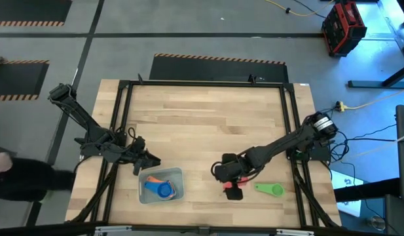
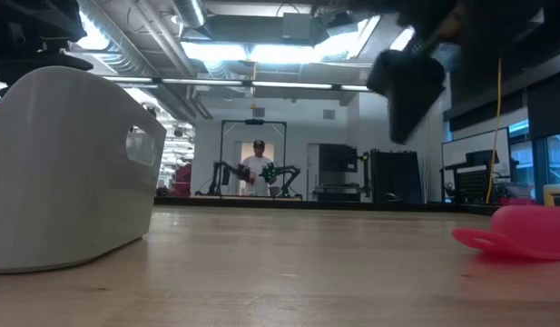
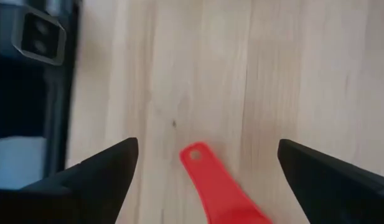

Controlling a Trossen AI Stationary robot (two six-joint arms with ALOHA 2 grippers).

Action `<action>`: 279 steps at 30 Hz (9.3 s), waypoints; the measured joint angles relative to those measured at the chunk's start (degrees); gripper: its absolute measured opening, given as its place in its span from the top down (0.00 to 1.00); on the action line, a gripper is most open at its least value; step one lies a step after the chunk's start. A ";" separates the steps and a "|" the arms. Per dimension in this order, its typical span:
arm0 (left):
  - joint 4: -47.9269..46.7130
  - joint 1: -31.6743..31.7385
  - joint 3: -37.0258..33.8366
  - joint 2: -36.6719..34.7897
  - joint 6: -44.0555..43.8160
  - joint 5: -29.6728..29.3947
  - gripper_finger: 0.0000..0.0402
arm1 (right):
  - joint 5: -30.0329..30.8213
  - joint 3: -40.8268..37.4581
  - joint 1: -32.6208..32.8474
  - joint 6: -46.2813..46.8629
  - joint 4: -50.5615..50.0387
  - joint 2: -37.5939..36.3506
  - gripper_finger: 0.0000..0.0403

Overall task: Nest measuring cups in basket
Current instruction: Stack the pink measuring cup on top of the blue measuring cup in the gray bin

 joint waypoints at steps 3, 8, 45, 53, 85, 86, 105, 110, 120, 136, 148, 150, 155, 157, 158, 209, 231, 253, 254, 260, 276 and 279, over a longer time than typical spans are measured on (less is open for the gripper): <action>-0.02 -0.02 0.02 -0.02 0.00 0.02 0.70 | 0.01 -0.34 0.94 0.16 0.28 2.24 0.03; 0.00 0.00 0.02 -0.02 0.00 0.02 0.70 | 0.22 -0.37 2.53 -2.04 1.28 5.41 0.05; 0.00 0.00 0.02 -0.02 0.00 0.02 0.70 | 3.04 -0.37 3.74 -8.94 2.44 11.44 0.64; -0.01 0.00 0.02 -0.02 0.00 0.02 0.70 | 2.87 -0.37 3.78 -8.94 3.06 11.48 0.65; 0.00 -0.01 0.02 -0.02 0.01 -0.04 0.70 | 3.06 14.17 -3.12 -19.97 13.56 11.57 0.65; 0.00 0.00 0.02 -0.02 0.00 -0.26 0.70 | 3.01 14.31 -3.55 -20.47 14.47 11.57 0.64; -0.04 0.02 0.02 0.00 4.90 -5.16 0.70 | -7.75 14.34 -11.35 -20.90 36.89 11.55 0.64; -0.01 0.02 0.02 0.00 11.93 -8.40 0.70 | -8.06 14.34 -12.24 -21.01 42.67 11.53 0.65; 2.36 0.02 0.02 -0.04 23.04 -8.57 0.70 | -8.07 14.34 -12.72 -21.06 51.43 11.50 0.64; 20.12 0.17 0.02 1.59 53.56 -4.51 0.70 | -7.93 14.34 -13.00 -21.18 67.55 11.46 0.64; 36.60 3.98 0.04 10.30 64.25 4.05 0.70 | -7.93 14.34 -13.59 -21.23 70.62 11.46 0.64; 36.59 4.18 0.04 10.77 63.97 4.24 0.70 | -7.93 14.34 -13.59 -21.23 70.65 11.46 0.64; 39.40 5.07 0.04 10.99 65.73 4.20 0.70 | -7.93 14.34 -13.59 -21.23 70.81 11.46 0.64; 40.00 5.66 0.04 10.99 66.56 4.66 0.70 | -7.91 14.34 -13.59 -21.23 70.93 11.46 0.64; 40.03 6.00 0.06 10.99 66.60 5.20 0.70 | -7.91 14.34 -13.59 -21.23 71.15 11.46 0.64; 40.93 12.27 0.09 11.02 64.07 8.63 0.99 | 2.35 14.34 -13.73 -16.54 71.71 11.41 0.38; 31.21 -3.42 0.17 10.99 13.73 -8.40 0.99 | -1.57 14.39 -13.77 -25.33 25.04 -3.94 0.33; 30.60 -0.20 0.11 10.99 22.95 -50.07 0.99 | 30.20 13.97 -13.11 -10.28 39.26 6.08 0.33; 30.60 0.96 0.11 10.99 23.53 -50.74 0.99 | 31.65 13.97 -13.11 -10.32 40.91 6.48 0.33; 30.46 7.66 0.11 10.99 24.00 -47.78 0.99 | 33.14 13.99 -13.09 -10.49 49.71 9.52 0.33; 31.27 14.30 0.09 10.99 23.50 -38.94 0.99 | 43.57 13.97 -15.15 -16.09 58.38 12.75 0.46; 31.71 14.95 0.09 11.02 23.50 -37.54 0.99 | 42.85 13.96 -16.04 -14.72 58.36 12.75 0.47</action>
